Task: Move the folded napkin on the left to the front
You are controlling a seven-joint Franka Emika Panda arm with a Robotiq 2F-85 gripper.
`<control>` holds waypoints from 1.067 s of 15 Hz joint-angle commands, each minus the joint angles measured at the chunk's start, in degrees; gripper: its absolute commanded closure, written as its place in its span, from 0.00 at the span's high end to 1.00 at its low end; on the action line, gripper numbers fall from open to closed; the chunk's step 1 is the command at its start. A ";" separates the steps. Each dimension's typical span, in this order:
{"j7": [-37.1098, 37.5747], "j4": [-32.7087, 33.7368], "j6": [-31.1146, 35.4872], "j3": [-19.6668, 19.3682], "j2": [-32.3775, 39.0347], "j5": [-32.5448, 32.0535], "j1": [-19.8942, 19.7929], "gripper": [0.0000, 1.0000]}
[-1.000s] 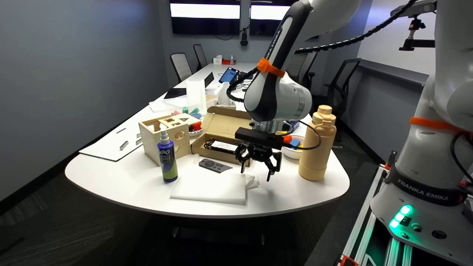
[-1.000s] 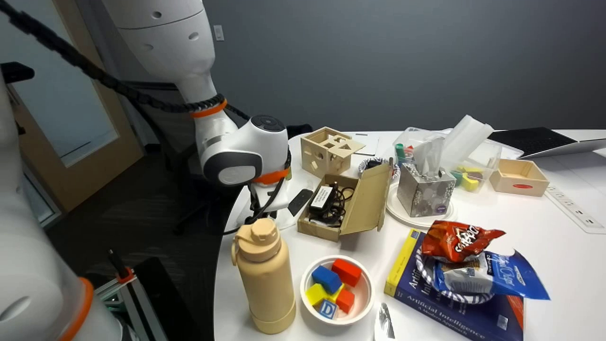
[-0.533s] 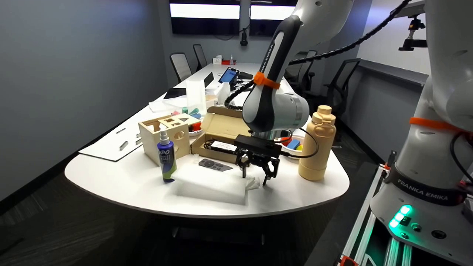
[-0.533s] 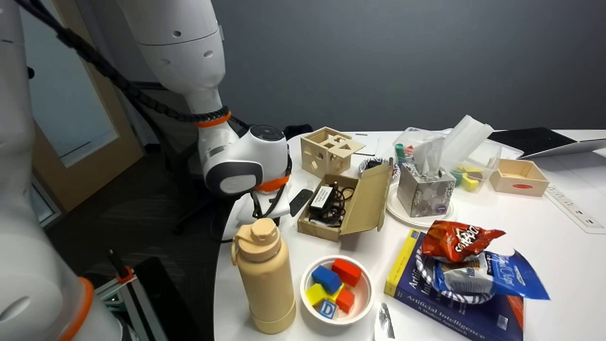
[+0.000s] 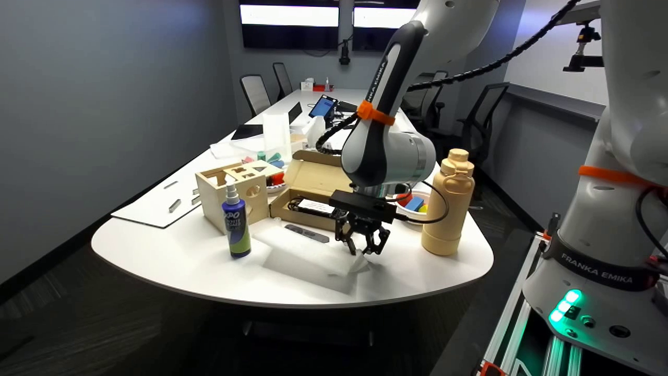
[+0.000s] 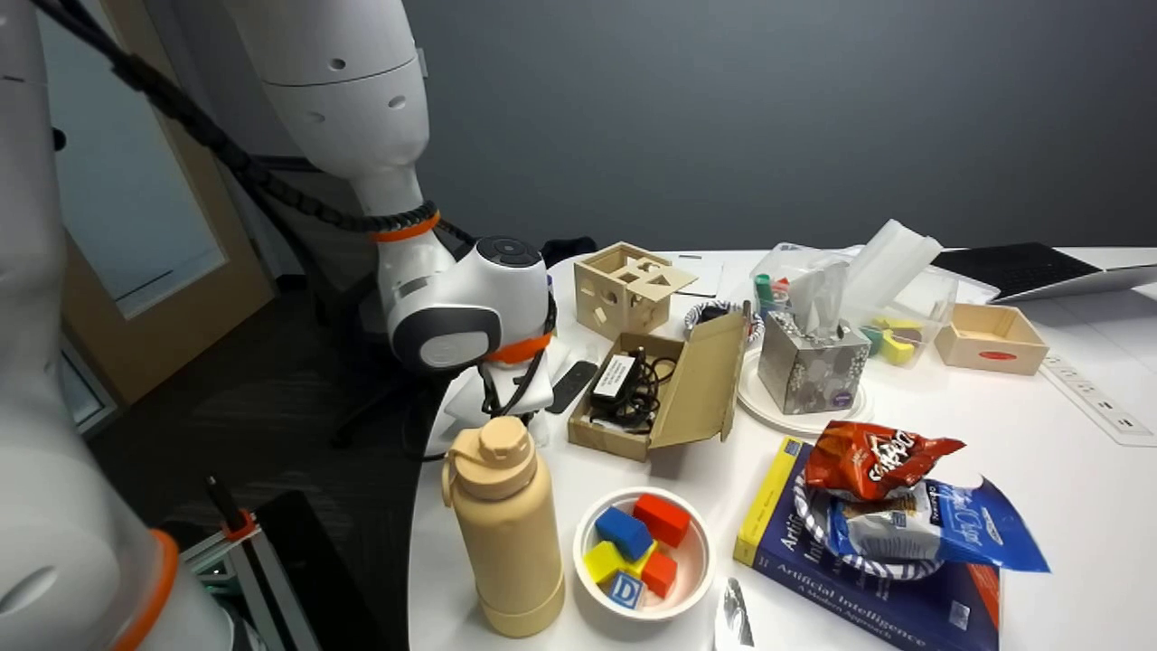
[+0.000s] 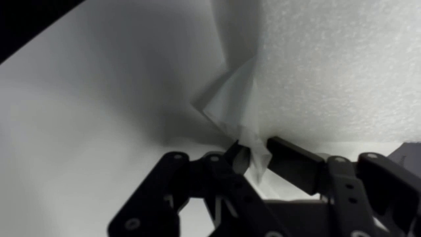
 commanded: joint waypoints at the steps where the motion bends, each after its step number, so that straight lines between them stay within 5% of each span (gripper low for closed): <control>1: 0.57 0.59 1.30 -0.16 1.19 0.08 0.48 0.00; 9: 10.48 -2.57 -1.39 -11.58 -5.82 -12.60 11.33 0.00; 16: 38.35 -2.61 -20.15 -30.14 -12.56 -41.24 25.61 0.00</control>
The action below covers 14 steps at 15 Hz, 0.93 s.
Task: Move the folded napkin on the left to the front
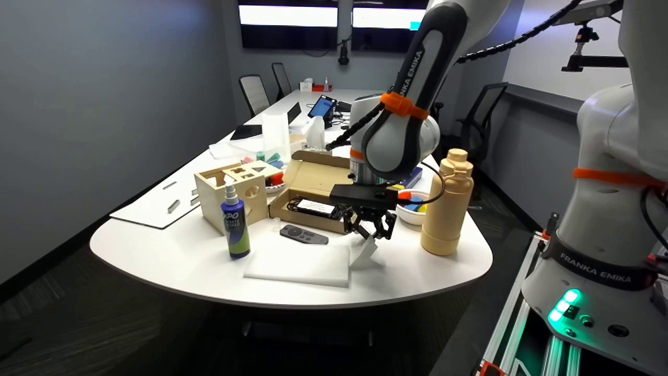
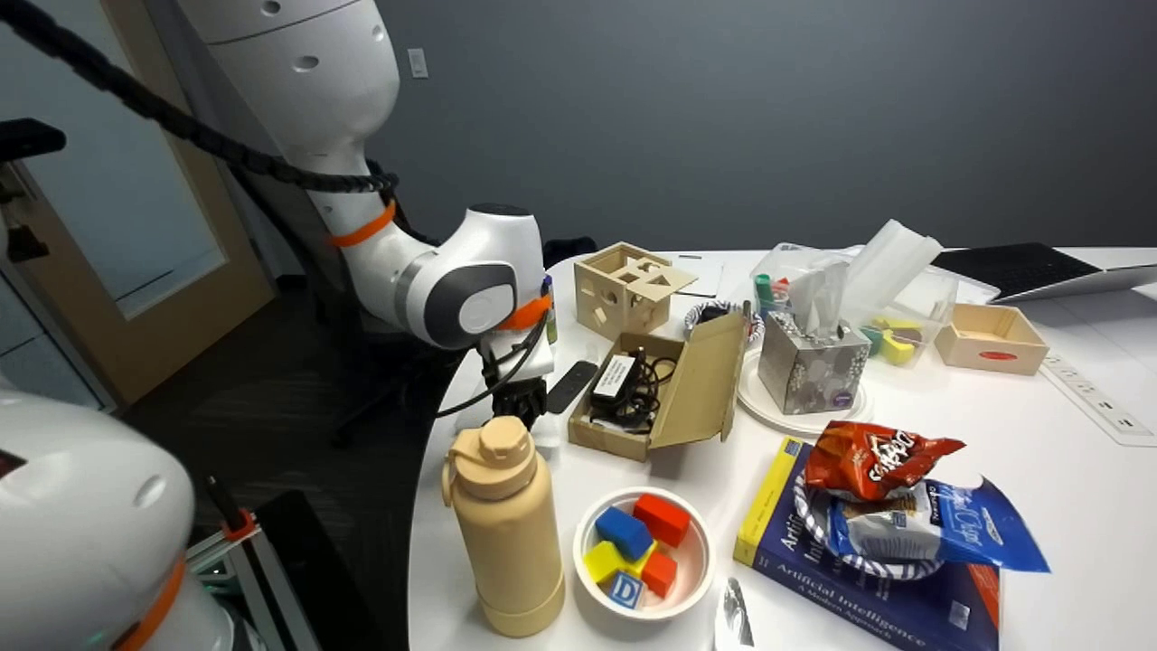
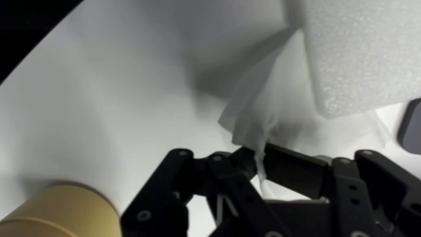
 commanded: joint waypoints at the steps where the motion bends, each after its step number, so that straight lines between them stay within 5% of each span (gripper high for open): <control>1: 14.80 -0.08 -11.90 -6.87 -6.30 -12.86 6.27 0.00; 2: 17.91 0.58 -15.41 -7.31 -7.36 -15.30 6.91 0.00; 3: 21.91 1.61 -18.96 -0.50 -8.20 -19.30 -0.14 0.00; 7: 25.49 5.27 -31.38 8.77 -8.89 -19.82 -7.19 0.00; 14: 25.64 10.95 -48.38 16.27 -6.70 -18.69 -13.57 0.00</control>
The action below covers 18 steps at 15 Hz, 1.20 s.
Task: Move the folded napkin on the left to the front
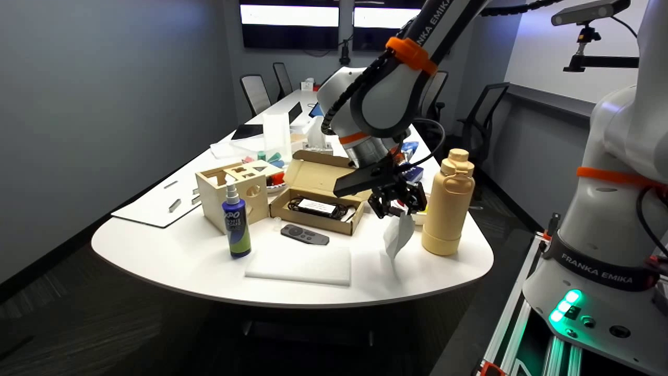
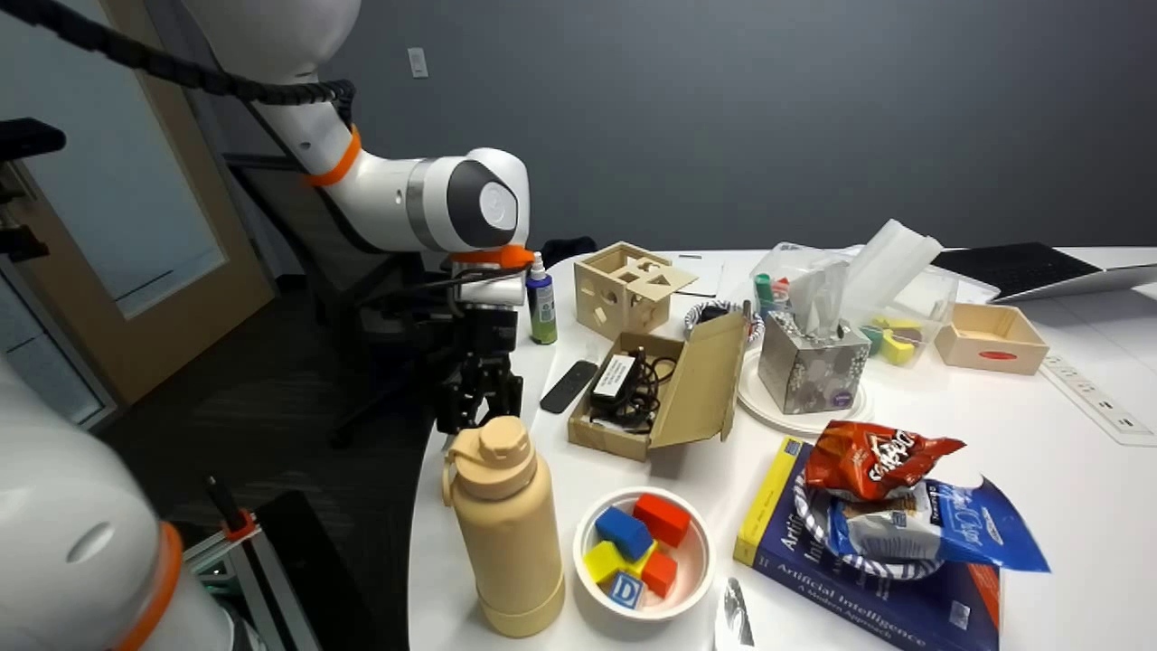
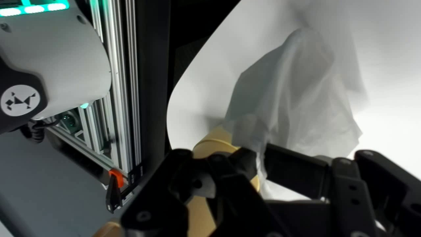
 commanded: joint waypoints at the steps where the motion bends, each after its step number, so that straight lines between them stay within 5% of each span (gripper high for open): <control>1: 0.73 3.23 -5.80 2.85 2.16 -0.42 -2.77 0.00; 16: 2.21 8.77 -9.82 0.23 13.56 -3.72 -4.89 0.00; 18: 1.55 9.07 -9.62 0.21 13.92 -3.45 -4.91 0.25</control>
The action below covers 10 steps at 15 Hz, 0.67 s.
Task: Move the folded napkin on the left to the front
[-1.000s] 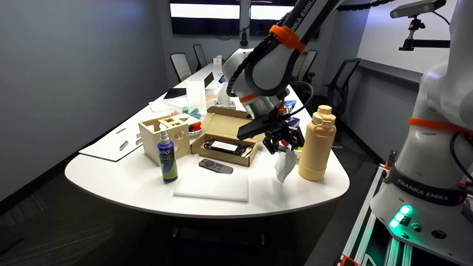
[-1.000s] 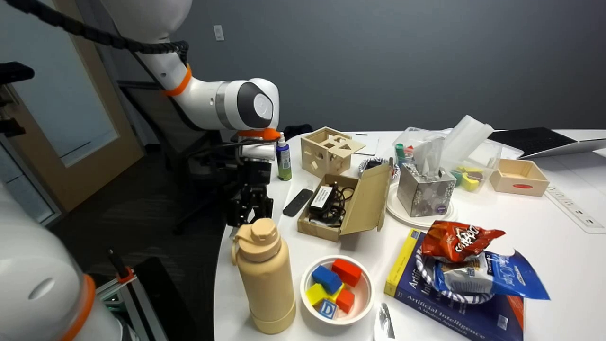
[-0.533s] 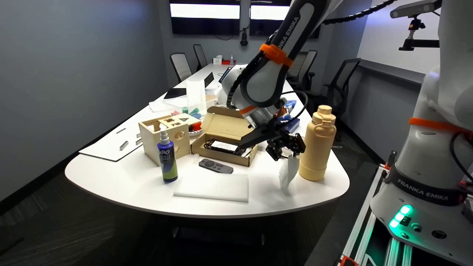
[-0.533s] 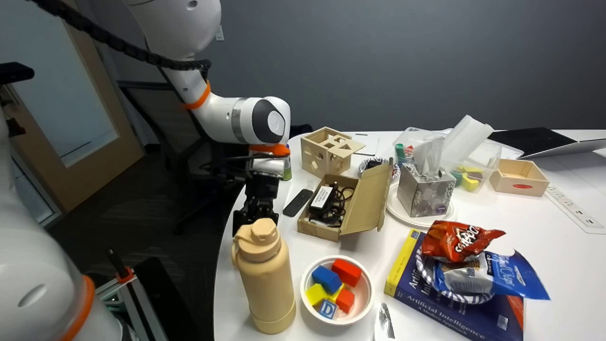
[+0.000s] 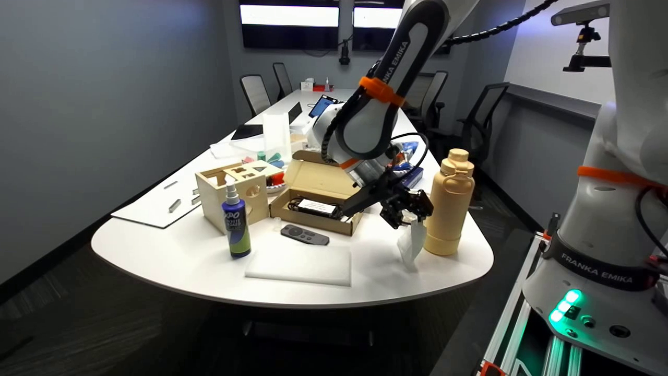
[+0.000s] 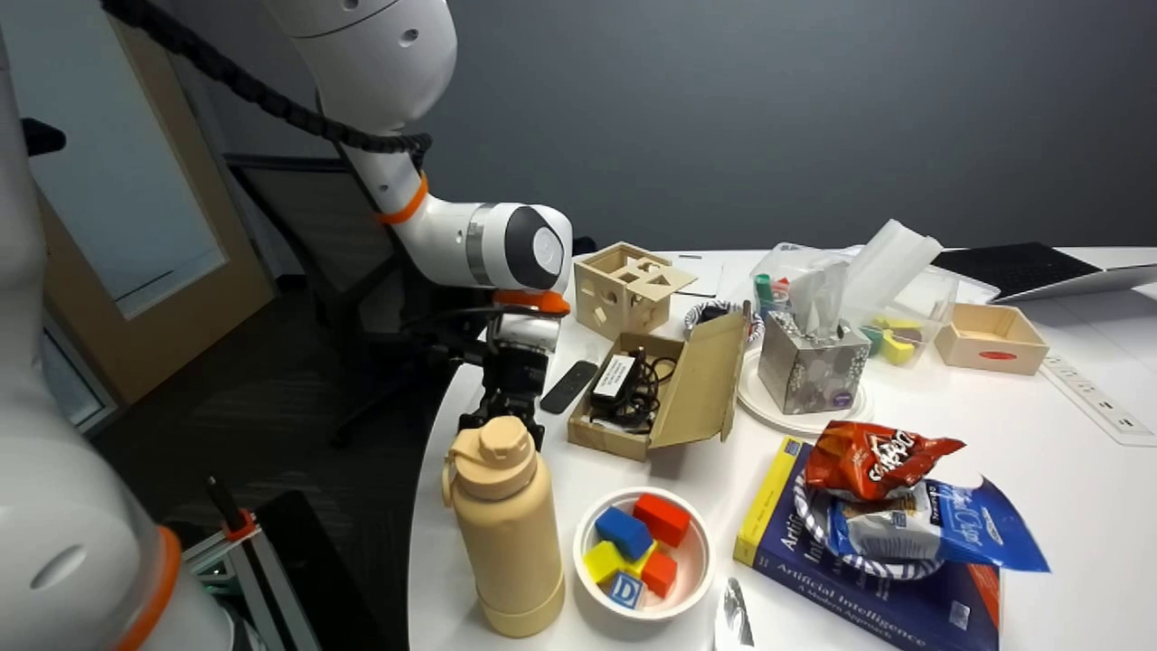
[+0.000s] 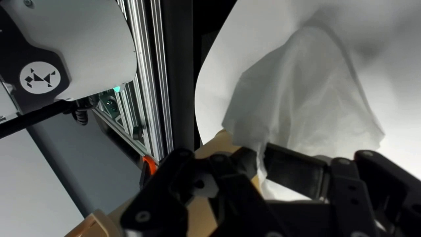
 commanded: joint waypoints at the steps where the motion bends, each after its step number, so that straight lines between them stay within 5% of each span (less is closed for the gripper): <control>1: 0.94 2.11 -1.77 0.07 1.55 -1.09 -0.06 0.31; 10: 0.98 2.49 4.94 0.73 -0.91 -1.38 0.47 1.00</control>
